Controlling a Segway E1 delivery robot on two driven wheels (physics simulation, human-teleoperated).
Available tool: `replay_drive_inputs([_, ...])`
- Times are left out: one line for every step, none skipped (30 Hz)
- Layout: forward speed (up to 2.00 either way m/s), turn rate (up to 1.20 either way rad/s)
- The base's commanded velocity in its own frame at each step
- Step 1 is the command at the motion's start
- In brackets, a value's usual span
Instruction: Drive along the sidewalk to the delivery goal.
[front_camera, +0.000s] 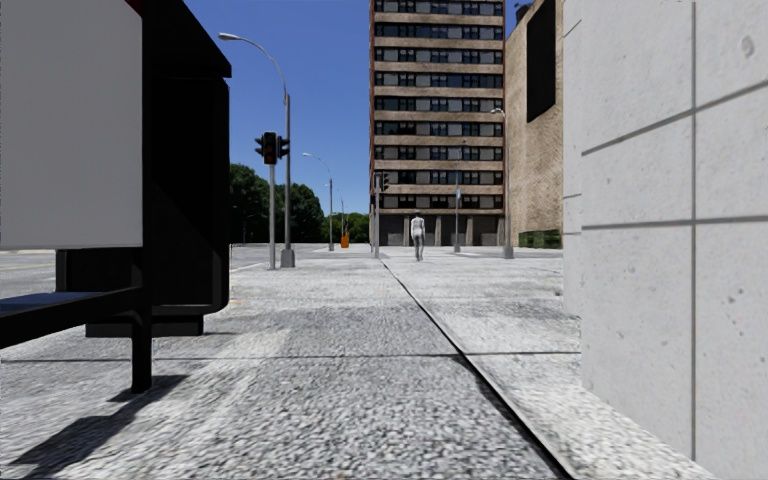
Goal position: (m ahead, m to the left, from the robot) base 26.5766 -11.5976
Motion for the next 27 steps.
replay_drive_inputs([2.00, 0.00])
replay_drive_inputs([2.00, 0.00])
replay_drive_inputs([2.00, 0.00])
replay_drive_inputs([2.00, 0.00])
replay_drive_inputs([2.00, 0.00])
replay_drive_inputs([2.00, 0.00])
replay_drive_inputs([2.00, 0.00])
replay_drive_inputs([2.00, 0.00])
replay_drive_inputs([2.00, 0.00])
replay_drive_inputs([2.00, 0.00])
replay_drive_inputs([2.00, 0.00])
replay_drive_inputs([2.00, 0.00])
replay_drive_inputs([2.00, 0.00])
replay_drive_inputs([2.00, 0.00])
replay_drive_inputs([2.00, 0.00])
replay_drive_inputs([2.00, 0.00])
replay_drive_inputs([2.00, 0.00])
replay_drive_inputs([2.00, -0.02])
replay_drive_inputs([2.00, -0.05])
replay_drive_inputs([2.00, -0.07])
replay_drive_inputs([2.00, -0.07])
replay_drive_inputs([2.00, -0.07])
replay_drive_inputs([2.00, -0.07])
replay_drive_inputs([2.00, -0.07])
replay_drive_inputs([2.00, -0.07])
replay_drive_inputs([2.00, -0.07])
replay_drive_inputs([2.00, -0.07])
